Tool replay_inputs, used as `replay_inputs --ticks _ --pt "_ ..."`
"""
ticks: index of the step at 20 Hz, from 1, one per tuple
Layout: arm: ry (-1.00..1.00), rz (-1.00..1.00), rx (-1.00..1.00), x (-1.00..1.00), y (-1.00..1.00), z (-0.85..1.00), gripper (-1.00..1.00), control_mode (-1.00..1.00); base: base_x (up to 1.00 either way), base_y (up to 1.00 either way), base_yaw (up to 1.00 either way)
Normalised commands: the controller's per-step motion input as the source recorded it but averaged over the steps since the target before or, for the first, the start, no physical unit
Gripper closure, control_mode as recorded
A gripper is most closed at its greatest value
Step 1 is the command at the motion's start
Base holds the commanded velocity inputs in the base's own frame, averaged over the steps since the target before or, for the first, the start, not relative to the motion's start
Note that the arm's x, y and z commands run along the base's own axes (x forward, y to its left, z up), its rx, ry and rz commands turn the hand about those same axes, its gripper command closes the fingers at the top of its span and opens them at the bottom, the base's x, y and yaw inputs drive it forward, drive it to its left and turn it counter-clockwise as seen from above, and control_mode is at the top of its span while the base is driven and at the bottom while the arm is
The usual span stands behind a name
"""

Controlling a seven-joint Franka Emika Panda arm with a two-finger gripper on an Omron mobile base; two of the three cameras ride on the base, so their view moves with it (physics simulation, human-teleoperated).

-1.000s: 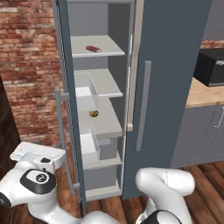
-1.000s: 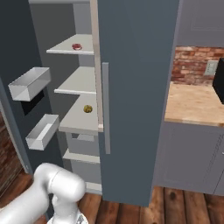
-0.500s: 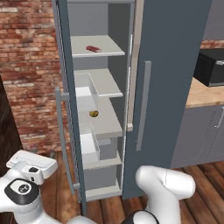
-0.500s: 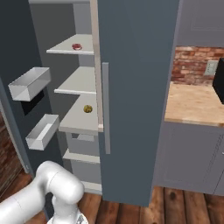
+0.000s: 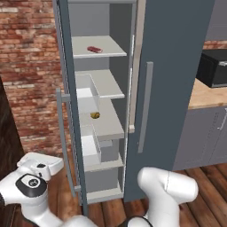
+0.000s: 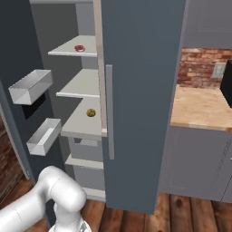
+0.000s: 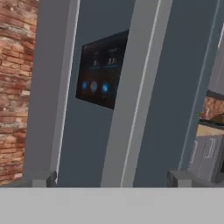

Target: There's a steak in the fridge that needs to be moved to the freezer for freezing. Pick up the steak from the fridge, place it on any shelf in the freezer, and close the fridge and freezer doors when done.

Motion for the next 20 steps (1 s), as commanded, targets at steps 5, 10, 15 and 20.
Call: replay_inputs --ticks 5,10,15,20 --pt "0.16 0.00 -0.05 0.58 -0.21 -0.26 -1.00 -1.00 0.00 0.00 0.00" --pt "0.13 -0.01 -0.13 0.47 -0.06 -0.43 -1.00 -1.00 0.00 0.00 0.00" --pt "0.09 0.00 -0.10 0.29 -0.18 -0.41 -1.00 -1.00 0.00 0.00 0.00" --pt "0.03 0.00 0.00 0.30 -0.79 -0.26 -1.00 -1.00 0.00 0.00 0.00"
